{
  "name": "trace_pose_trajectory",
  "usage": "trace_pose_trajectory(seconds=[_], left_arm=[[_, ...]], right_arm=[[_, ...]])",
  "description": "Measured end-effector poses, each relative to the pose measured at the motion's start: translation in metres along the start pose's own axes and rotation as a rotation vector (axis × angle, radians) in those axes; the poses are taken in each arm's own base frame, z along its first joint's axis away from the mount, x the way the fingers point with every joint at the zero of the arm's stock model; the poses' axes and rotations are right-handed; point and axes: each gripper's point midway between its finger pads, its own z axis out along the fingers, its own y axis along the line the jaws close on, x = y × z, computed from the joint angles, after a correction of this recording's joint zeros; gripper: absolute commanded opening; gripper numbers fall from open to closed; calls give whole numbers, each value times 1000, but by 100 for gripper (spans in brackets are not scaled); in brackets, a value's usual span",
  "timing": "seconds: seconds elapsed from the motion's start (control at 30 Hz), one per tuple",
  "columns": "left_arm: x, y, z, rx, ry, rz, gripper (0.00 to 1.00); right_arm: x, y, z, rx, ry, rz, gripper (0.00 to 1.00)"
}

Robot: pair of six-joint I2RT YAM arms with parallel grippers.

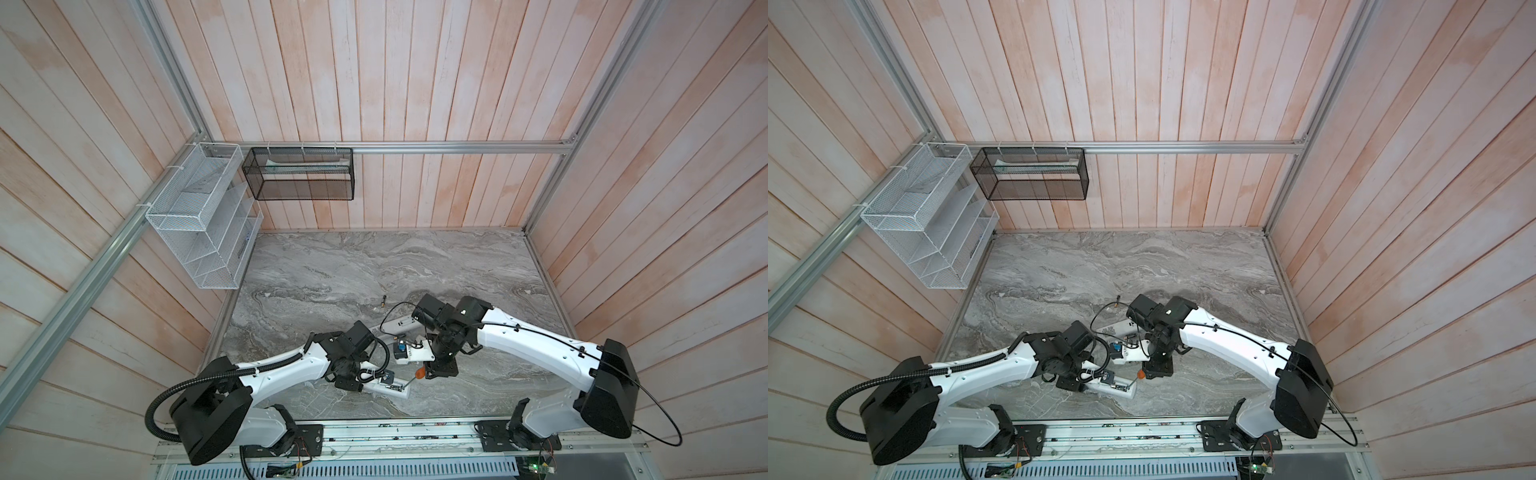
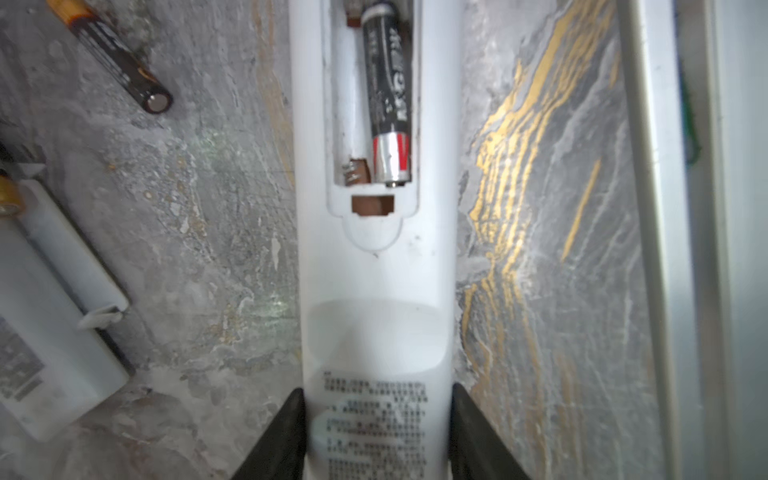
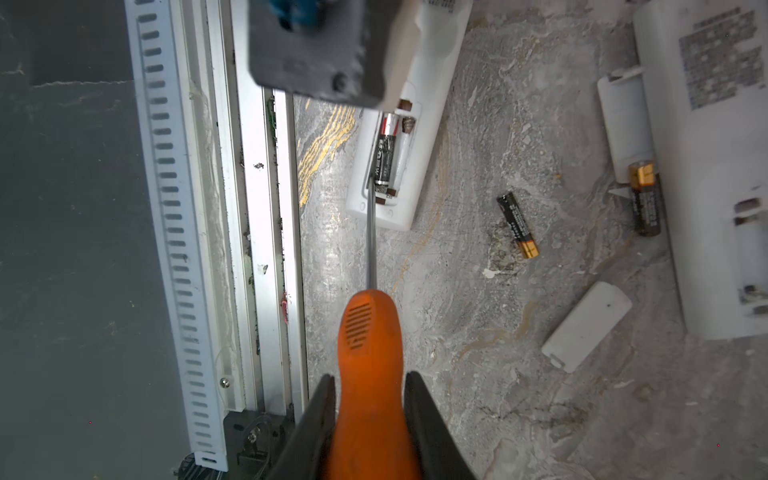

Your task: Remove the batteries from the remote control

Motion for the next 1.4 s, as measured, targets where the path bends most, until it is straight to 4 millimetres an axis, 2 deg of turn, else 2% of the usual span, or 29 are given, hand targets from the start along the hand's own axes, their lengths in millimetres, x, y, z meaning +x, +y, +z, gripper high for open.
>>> trace_pose_trajectory(seconds=[0.2,0.23,0.37,0.43,0.53,0.73,0.93,1.03,1.17,1.33,1.37,1.4], left_arm=[[-3,-10,-13,143,46,-111,0],[-9,-13,-16,173,19,-131,0],[-57,-10,-36,231,-173,-152,0],[-70,-11,-43,259,-233,-160,0],[-79,-19,-49,319,-282,-187,0],[-83,-31,-50,391,-317,-258,0],[-69,-50,-41,426,-284,-363,0],[-67,-47,-44,404,-282,-406,0],[-62,-28,-44,338,-266,-491,21],[-57,8,-45,237,-238,-622,39],[-57,16,-45,220,-231,-653,47],[-56,21,-44,208,-228,-677,52]], right_arm=[[-20,20,2,141,107,-72,0],[-24,23,5,167,107,-77,0],[-26,35,10,277,141,-74,0],[-27,41,11,329,150,-77,0],[-28,47,13,399,153,-72,0],[-25,54,19,494,120,-53,0],[-25,59,25,564,47,-18,0],[-34,59,25,588,-2,19,0],[-63,59,25,614,-134,143,0],[-98,62,33,676,-309,282,0],[-98,65,35,695,-320,289,0],[-98,68,36,712,-330,294,0]])
